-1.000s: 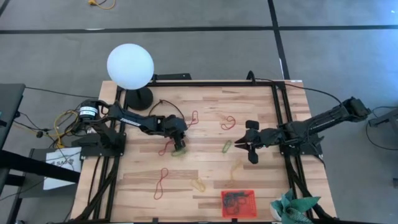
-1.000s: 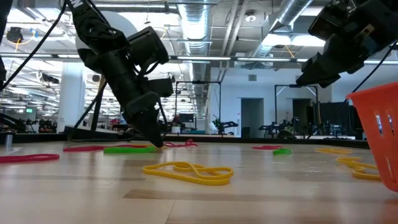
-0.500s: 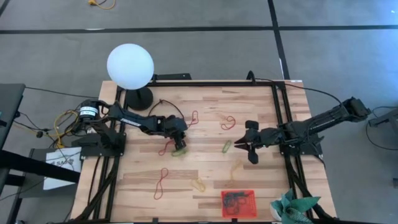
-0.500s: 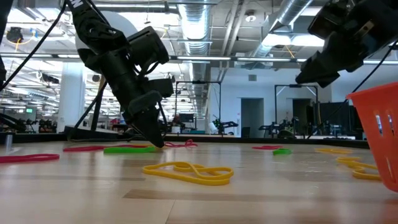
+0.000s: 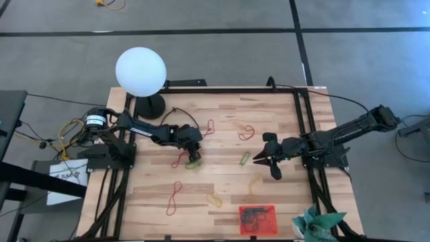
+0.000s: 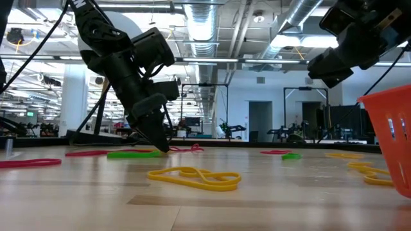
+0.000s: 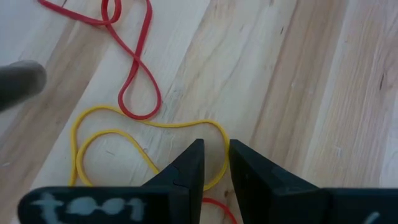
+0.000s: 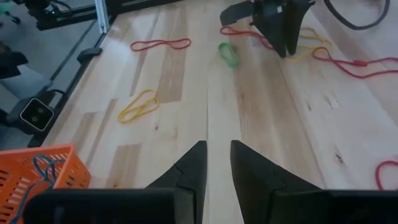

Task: Pick and place items into bin
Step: Put the yellow rubber band into the orange bin

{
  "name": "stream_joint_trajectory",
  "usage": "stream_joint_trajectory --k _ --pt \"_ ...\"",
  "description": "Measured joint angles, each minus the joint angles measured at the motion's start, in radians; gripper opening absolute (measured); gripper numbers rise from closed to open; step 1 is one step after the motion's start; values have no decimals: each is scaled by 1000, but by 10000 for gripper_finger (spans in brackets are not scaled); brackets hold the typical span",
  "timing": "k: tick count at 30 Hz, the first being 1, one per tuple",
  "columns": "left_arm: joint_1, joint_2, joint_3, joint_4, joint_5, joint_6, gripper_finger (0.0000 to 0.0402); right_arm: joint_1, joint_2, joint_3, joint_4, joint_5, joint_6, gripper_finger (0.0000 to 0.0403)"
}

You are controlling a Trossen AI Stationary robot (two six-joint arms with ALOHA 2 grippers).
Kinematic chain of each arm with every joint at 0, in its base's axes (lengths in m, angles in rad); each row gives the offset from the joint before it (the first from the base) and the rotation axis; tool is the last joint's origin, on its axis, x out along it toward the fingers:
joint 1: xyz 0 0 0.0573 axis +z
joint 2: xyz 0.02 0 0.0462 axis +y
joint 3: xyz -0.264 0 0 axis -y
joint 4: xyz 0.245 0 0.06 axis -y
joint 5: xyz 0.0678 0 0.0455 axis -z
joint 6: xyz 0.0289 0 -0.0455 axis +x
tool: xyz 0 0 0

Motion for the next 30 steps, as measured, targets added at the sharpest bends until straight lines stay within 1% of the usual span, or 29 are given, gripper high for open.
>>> stream_joint_trajectory --k 8,10,13,18,20,24,30 --pt "0 0 0 -12 -1 31 60 0 0 0 0 0 -13 66" --pt "0 0 0 -23 -4 42 49 0 0 0 0 0 -13 66" --pt "0 0 0 -29 2 41 14 0 0 0 0 0 -13 66" --pt "-8 -2 0 -5 42 41 2 0 0 0 0 0 -16 66" --pt "-26 -6 9 -7 95 41 1 0 0 0 0 1 -21 66" --pt "-86 -21 94 -23 168 68 0 0 0 0 1 19 -22 66" --pt "-221 -27 317 -93 240 206 0 0 0 0 4 24 -21 66"
